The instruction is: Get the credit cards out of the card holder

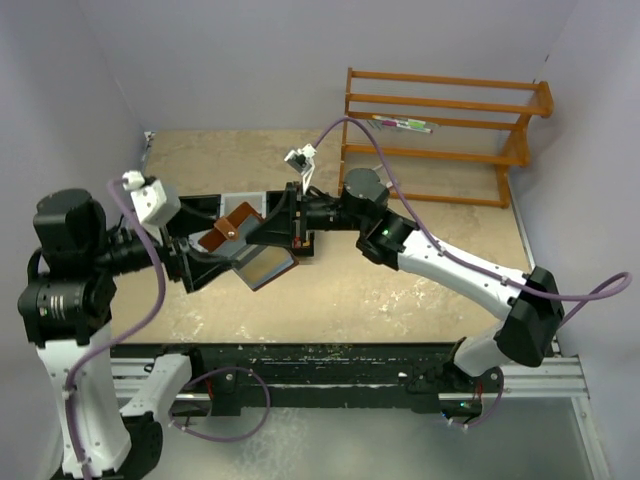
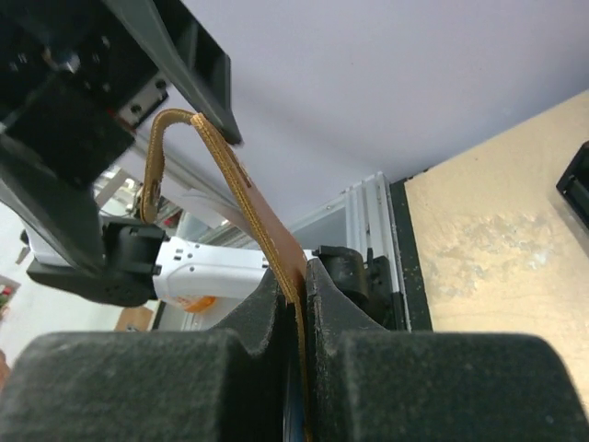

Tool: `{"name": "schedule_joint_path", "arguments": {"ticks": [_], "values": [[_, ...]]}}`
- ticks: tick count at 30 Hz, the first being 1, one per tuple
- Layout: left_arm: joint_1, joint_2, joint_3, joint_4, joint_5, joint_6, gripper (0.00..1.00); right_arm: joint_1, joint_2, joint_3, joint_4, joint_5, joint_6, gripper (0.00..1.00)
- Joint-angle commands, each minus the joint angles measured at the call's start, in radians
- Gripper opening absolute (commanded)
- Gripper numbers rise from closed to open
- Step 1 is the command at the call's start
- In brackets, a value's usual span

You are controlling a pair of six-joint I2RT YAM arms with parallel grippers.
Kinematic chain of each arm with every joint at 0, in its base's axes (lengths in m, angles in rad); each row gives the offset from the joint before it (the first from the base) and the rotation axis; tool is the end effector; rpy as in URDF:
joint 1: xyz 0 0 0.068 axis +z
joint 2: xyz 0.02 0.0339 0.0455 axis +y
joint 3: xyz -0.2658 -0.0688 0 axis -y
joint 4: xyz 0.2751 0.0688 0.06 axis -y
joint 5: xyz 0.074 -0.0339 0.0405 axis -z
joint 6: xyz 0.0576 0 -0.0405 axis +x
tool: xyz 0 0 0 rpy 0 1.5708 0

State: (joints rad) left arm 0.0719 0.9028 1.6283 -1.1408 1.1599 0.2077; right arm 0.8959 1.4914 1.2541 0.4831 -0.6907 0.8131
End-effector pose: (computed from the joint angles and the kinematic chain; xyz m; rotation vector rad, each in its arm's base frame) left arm 0.1136 -0.0448 0.5105 0.8312 1.6300 -0.9387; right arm 0.2183 0.3315 0.4009 -0.7601 1.4835 1.8211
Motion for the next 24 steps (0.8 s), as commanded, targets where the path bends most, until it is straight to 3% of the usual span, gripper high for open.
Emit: {"name": "schedule_joint_path", "arguments": {"ticks": [1,7,11,17,22,24], "values": [[0.003,-0.092,-0.112,0.042,-0.144,0.152,0.85,0.061,-0.016,0.143,-0.145,0.113,-0.109,0.0],[0.003,-0.117,-0.153,0.081,-0.338,0.173,0.67,0.075,-0.013,0.147,-0.103,0.077,-0.127,0.0],[0.003,-0.131,-0.129,0.09,-0.235,0.124,0.35,0.076,-0.039,0.087,-0.02,0.023,-0.131,0.0],[0.003,-0.075,-0.135,0.061,-0.067,-0.004,0.01,0.076,-0.043,0.073,0.014,-0.025,-0.128,0.0],[0.003,-0.058,-0.171,0.134,0.0,-0.197,0.0,0.068,-0.047,0.032,0.127,-0.133,-0.039,0.23],[0.003,-0.046,-0.171,0.177,0.048,-0.287,0.0,0.062,-0.061,0.003,0.151,-0.17,-0.036,0.39]]}}
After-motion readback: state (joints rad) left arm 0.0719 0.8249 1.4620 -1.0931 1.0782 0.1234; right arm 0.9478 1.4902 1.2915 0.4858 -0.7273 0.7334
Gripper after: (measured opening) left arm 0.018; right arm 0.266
